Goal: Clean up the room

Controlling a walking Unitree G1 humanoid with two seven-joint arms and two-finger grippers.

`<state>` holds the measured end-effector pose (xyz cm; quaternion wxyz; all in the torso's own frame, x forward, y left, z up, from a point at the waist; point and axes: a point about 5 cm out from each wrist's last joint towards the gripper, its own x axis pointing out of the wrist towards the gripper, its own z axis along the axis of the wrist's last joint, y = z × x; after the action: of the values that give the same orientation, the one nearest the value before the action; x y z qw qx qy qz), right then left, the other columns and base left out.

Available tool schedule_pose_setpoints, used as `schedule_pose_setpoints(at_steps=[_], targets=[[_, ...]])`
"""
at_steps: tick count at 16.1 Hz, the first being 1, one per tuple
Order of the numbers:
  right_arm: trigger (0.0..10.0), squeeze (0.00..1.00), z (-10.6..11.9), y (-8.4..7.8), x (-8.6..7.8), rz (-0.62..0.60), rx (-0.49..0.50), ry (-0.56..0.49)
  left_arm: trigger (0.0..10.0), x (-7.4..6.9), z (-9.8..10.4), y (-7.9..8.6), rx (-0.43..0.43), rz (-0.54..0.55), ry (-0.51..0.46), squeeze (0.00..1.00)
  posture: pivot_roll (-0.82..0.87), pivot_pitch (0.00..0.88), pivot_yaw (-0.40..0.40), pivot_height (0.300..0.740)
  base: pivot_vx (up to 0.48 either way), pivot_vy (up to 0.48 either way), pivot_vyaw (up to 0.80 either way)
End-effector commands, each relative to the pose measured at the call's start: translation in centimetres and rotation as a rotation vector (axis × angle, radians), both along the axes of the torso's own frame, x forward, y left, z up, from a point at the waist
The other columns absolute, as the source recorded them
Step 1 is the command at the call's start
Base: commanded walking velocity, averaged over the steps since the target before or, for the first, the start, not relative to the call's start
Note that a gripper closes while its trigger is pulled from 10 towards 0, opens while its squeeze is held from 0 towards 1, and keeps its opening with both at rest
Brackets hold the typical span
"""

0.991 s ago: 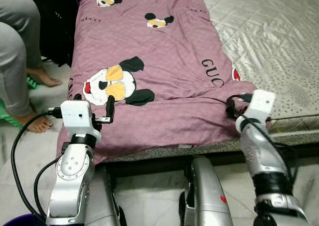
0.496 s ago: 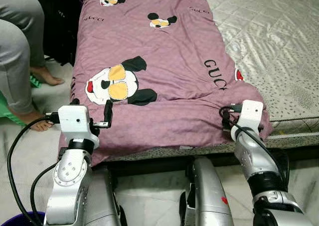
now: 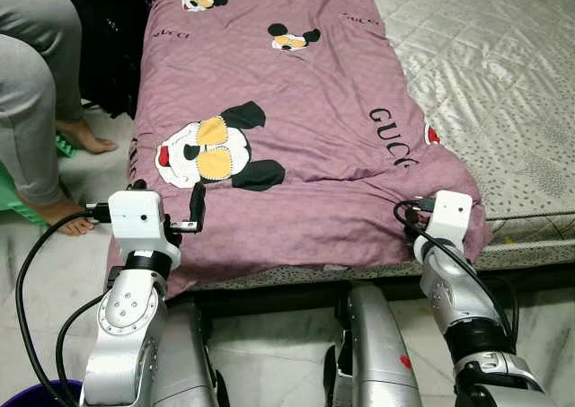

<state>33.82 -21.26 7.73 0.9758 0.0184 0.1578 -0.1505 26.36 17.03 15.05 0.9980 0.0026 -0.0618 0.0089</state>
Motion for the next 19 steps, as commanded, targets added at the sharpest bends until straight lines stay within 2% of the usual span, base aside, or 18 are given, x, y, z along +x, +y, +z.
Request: schedule_pose_setpoints(at_steps=[1, 3, 10, 15, 17, 19], targets=[[0.0, 0.0, -2.6, -1.3, -1.8, -0.078, 0.015, 0.119, 10.0, -0.3, 0.4, 0.3, 0.004, 0.001, -0.01, 0.0, 0.03, 0.21, 0.004, 0.524, 0.0, 0.0, 0.0], [0.0, 0.0, -2.9, -1.9, -2.1, -0.115, 0.03, 0.131, 10.0, -0.2, 0.4, 0.2, 0.002, 0.002, -0.011, 0.0, 0.02, 0.207, 0.005, 0.524, 0.0, 0.0, 0.0], [0.0, 0.0, -3.2, -2.4, -2.2, -0.156, 0.07, 0.139, 10.0, -0.1, 0.4, 0.2, -0.003, 0.004, -0.01, 0.0, 0.02, 0.202, 0.006, 0.524, 0.0, 0.0, 0.0], [0.0, 0.0, -5.8, -3.1, -4.6, -0.215, 0.12, 0.265, 10.0, -0.2, 0.3, 0.2, -0.007, 0.005, -0.008, 0.0, 0.02, 0.194, 0.001, 0.524, 0.0, 0.0, 0.0], [0.0, 0.0, -6.3, -3.3, -5.2, -0.223, 0.128, 0.282, 10.0, -0.1, 0.3, 0.2, -0.007, 0.005, -0.01, 0.0, 0.02, 0.19, 0.0, 0.524, 0.0, 0.0, 0.0], [0.0, 0.0, -6.0, -3.5, -5.0, -0.217, 0.112, 0.268, 10.0, 0.0, 0.3, 0.2, -0.007, 0.005, -0.011, 0.0, 0.02, 0.188, 0.0, 0.524, 0.0, 0.0, 0.0]])
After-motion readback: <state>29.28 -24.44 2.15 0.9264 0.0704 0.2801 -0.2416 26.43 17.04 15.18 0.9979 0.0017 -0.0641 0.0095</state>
